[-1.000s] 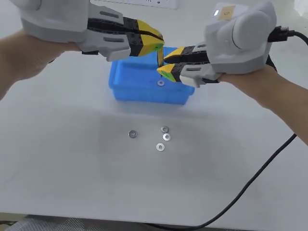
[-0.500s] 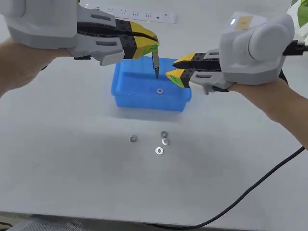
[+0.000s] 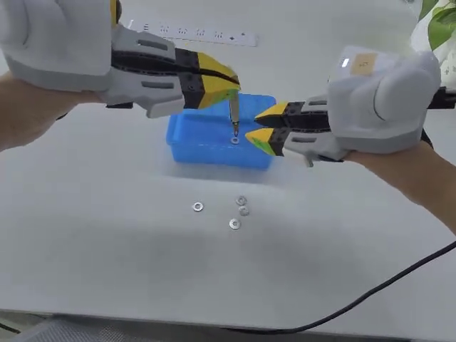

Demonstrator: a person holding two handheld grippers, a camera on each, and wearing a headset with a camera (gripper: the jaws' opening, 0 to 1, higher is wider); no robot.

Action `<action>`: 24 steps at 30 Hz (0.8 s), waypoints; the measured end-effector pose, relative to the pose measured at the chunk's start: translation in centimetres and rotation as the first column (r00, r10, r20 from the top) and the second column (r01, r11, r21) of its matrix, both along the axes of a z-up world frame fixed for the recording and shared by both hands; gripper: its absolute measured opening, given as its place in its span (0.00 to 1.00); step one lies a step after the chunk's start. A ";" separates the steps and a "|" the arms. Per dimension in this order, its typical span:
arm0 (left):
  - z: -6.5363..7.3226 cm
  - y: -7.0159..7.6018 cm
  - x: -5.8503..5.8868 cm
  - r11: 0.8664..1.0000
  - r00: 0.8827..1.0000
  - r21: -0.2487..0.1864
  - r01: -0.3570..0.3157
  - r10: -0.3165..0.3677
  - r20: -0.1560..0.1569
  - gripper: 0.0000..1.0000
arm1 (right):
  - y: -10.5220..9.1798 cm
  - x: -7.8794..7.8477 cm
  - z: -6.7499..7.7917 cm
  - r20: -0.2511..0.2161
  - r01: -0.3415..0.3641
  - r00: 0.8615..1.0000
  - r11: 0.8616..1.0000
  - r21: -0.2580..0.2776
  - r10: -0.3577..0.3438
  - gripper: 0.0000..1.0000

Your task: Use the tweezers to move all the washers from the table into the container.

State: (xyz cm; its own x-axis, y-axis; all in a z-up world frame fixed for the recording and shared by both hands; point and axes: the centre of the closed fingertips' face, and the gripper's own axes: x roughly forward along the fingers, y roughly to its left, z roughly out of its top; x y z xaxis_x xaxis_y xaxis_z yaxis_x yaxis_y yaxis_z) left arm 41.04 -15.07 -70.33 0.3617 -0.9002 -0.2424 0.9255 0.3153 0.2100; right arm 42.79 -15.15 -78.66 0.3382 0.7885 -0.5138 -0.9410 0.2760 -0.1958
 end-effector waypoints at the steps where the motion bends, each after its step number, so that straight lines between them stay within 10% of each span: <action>1: -0.1 -0.1 -0.2 1.000 1.000 0.001 0.003 -0.003 -0.001 0.04 | 0.0 -0.2 -0.1 -0.001 -0.002 1.000 1.000 -0.001 0.002 0.15; 24: -5.3 -2.4 -4.1 1.000 0.994 0.003 0.025 -0.024 -0.103 0.04 | -2.2 -5.1 -5.1 -0.093 -0.003 0.996 0.998 -0.055 -0.002 0.15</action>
State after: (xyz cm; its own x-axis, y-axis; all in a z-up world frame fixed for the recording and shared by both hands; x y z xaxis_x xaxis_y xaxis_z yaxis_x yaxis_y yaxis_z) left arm 36.93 -17.44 -75.63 0.3125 -0.9075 -0.2806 0.9496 0.2916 0.1148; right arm 37.65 -17.34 -83.80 0.2865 0.7581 -0.5859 -0.9560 0.2668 -0.1222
